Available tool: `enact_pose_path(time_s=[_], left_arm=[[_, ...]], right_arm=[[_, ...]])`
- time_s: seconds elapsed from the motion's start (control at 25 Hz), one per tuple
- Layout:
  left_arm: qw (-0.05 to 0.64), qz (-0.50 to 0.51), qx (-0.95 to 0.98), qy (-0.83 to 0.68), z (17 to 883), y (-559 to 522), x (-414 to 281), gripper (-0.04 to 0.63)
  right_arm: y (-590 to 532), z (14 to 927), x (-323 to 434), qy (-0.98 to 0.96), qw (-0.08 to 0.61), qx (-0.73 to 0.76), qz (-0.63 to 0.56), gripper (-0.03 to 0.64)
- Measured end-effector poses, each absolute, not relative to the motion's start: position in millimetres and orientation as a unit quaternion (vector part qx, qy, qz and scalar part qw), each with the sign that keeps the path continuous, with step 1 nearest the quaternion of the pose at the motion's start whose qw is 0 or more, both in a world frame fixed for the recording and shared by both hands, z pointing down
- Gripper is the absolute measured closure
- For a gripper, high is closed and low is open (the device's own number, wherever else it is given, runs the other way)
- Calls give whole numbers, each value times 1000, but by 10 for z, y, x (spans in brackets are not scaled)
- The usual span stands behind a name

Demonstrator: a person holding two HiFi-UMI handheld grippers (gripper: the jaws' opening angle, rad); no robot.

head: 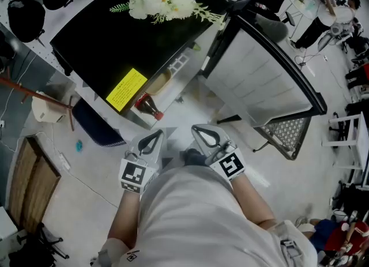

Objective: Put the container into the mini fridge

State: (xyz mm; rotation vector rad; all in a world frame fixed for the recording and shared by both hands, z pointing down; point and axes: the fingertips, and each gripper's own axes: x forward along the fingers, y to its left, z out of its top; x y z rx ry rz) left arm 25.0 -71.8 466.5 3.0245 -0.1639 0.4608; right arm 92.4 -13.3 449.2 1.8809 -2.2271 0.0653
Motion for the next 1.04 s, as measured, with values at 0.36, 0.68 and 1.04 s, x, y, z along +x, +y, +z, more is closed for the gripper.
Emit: enact_pose_path(time_s=[0.36, 0.68, 1.04], left_arm=[[39, 149, 987, -55, 4670, -700, 300, 586], [38, 152, 986, -55, 4688, -683, 343, 584], [30, 155, 986, -50, 4666, -662, 419, 584]], right_arm=[[-125, 4528, 996, -757, 115, 643, 32, 614], [-108, 4578, 995, -761, 135, 634, 27, 614], [-110, 4586, 1058, -760, 134, 636, 26, 614]])
